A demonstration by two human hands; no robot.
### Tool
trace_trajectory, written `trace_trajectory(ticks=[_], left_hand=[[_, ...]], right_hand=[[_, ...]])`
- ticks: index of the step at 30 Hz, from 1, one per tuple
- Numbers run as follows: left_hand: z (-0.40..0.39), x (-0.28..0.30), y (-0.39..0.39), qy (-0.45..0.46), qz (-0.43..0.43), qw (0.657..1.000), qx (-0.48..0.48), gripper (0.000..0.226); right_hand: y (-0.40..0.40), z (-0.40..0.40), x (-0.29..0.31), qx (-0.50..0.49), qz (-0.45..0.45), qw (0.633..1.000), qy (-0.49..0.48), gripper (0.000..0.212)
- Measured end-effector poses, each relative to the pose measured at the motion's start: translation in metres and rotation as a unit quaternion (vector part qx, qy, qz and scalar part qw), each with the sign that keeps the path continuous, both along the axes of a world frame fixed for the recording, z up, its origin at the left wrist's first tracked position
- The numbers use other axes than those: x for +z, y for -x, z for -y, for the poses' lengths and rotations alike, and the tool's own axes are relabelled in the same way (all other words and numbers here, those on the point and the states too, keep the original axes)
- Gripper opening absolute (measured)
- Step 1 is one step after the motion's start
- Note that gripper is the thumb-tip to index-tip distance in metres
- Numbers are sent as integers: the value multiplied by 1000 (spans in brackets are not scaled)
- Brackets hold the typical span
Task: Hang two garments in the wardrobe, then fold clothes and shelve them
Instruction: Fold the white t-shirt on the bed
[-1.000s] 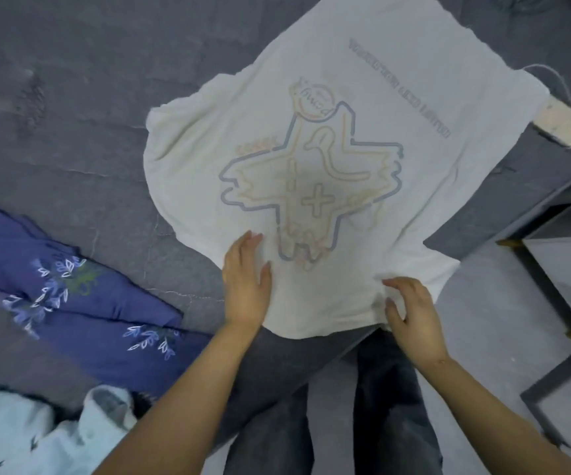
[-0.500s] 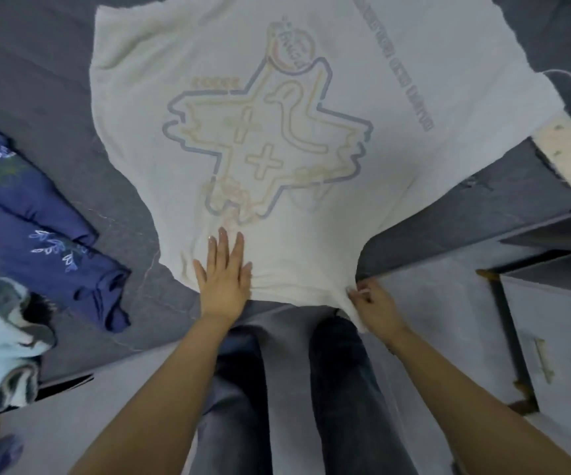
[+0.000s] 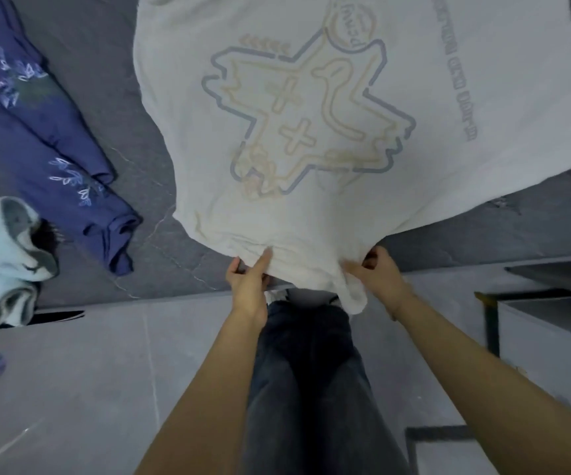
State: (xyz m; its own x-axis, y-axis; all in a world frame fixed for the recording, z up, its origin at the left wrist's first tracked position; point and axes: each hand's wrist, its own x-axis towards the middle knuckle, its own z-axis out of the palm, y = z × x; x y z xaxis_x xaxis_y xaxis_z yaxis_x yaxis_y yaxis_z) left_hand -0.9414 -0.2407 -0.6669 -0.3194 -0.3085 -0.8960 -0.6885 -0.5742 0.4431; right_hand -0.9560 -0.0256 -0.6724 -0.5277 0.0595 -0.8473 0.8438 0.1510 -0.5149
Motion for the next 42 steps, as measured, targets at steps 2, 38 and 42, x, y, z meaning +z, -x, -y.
trace_trajectory(ticks=[2,38,42], left_hand=[[3,3,-8,-10,3,1000,-24,58],[-211,0,49,441,10,675,-591,34],[-206,-3,40,451,31,705,-547,23]], right_hand=[[-1,4,1,-9,17,999,34,36],[142,-311,18,-128,-89,973,-171,51],[160,-334,15,-82,-141,978,-134,24]])
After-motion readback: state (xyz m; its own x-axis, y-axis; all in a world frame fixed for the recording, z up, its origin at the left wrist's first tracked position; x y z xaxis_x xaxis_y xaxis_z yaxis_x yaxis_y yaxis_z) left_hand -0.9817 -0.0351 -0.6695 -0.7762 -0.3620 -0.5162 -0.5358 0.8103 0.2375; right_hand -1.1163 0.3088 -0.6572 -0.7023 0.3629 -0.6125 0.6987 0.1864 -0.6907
